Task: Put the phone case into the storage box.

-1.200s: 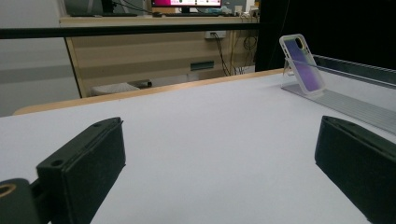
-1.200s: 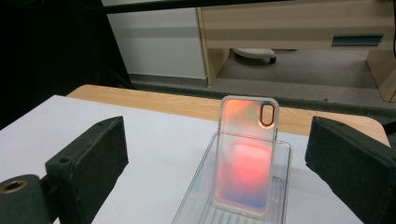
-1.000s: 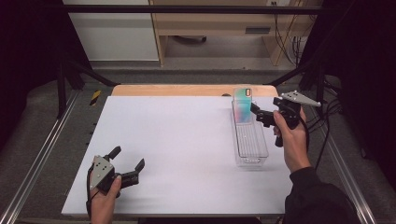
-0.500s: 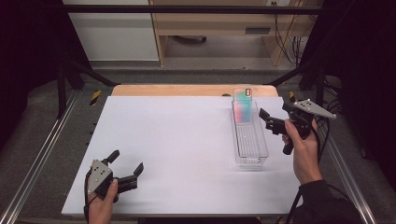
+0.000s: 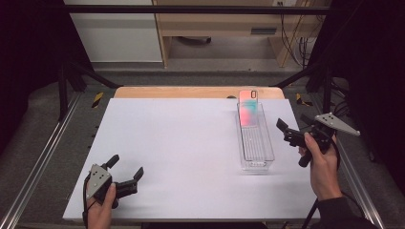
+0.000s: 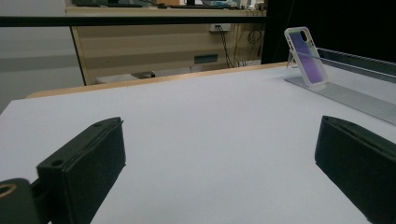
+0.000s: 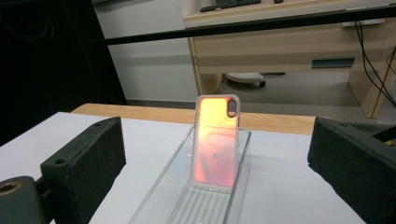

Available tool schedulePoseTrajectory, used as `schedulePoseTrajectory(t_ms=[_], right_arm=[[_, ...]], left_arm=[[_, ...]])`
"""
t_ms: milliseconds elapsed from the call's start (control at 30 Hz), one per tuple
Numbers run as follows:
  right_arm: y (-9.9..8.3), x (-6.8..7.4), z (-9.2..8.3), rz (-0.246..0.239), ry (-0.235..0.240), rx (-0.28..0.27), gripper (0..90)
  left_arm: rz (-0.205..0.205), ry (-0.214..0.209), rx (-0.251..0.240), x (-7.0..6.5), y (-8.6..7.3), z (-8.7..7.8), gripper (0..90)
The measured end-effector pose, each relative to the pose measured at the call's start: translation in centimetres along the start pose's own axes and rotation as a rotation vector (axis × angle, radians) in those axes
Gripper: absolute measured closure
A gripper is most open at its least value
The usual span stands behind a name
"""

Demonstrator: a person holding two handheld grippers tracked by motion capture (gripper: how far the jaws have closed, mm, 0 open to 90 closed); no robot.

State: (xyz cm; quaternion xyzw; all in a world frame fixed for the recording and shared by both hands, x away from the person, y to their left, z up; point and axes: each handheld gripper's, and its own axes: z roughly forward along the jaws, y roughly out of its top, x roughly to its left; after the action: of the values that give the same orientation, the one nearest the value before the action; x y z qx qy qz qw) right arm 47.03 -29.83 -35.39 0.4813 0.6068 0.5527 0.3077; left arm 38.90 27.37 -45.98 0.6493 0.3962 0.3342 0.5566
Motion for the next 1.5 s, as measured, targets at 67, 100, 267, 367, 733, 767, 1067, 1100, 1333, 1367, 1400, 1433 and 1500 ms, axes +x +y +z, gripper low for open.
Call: schedulePoseTrajectory(t_ms=[67,100,267,367,733,767,1067,1100,1333,1367,1400,1433,1500], right_arm=[[-0.3,-0.3,-0.4,-0.008,-0.003,0.000,4.4],[-0.4,-0.4,-0.5,-0.015,-0.005,-0.002,4.5],[-1.2,-0.9,-1.3,-0.026,0.000,-0.004,4.5],[-1.9,-1.2,-1.7,-0.028,0.004,0.003,4.5],[-3.5,-1.0,-3.0,-0.089,0.037,0.001,4.6],[-3.7,-0.9,-3.1,-0.099,0.039,-0.001,4.6],[-5.2,0.0,-3.8,-0.128,0.069,-0.003,4.1],[-5.5,0.1,-3.9,-0.133,0.073,0.000,4.0],[-6.9,0.3,-4.0,-0.155,0.083,-0.014,3.6],[-7.0,0.3,-4.0,-0.157,0.085,-0.014,3.6],[-7.2,0.3,-4.0,-0.161,0.086,-0.016,3.6],[-7.3,0.4,-4.0,-0.160,0.086,-0.017,3.6],[-7.8,0.5,-3.8,-0.158,0.086,-0.014,3.5]], left_arm=[[-0.003,-0.002,0.000,0.1,0.0,0.0,1.2],[-0.003,-0.003,0.000,0.1,0.0,0.0,1.2],[-0.004,-0.010,-0.005,0.4,0.1,-0.2,1.2],[-0.006,-0.021,-0.012,0.6,0.2,-0.3,1.2],[0.013,-0.052,-0.017,0.7,0.3,-0.5,1.2],[0.014,-0.054,-0.018,0.7,0.3,-0.5,1.2],[0.008,-0.057,-0.024,0.9,0.4,-0.7,1.2],[0.008,-0.057,-0.024,0.9,0.4,-0.7,1.2],[0.004,-0.050,-0.023,1.2,0.3,-0.8,1.2],[0.009,-0.052,-0.025,1.2,0.3,-0.8,1.2],[0.014,-0.055,-0.025,1.2,0.3,-0.8,1.2],[0.017,-0.057,-0.026,1.2,0.3,-0.8,1.2],[0.017,-0.057,-0.025,1.2,0.3,-0.8,1.2]])
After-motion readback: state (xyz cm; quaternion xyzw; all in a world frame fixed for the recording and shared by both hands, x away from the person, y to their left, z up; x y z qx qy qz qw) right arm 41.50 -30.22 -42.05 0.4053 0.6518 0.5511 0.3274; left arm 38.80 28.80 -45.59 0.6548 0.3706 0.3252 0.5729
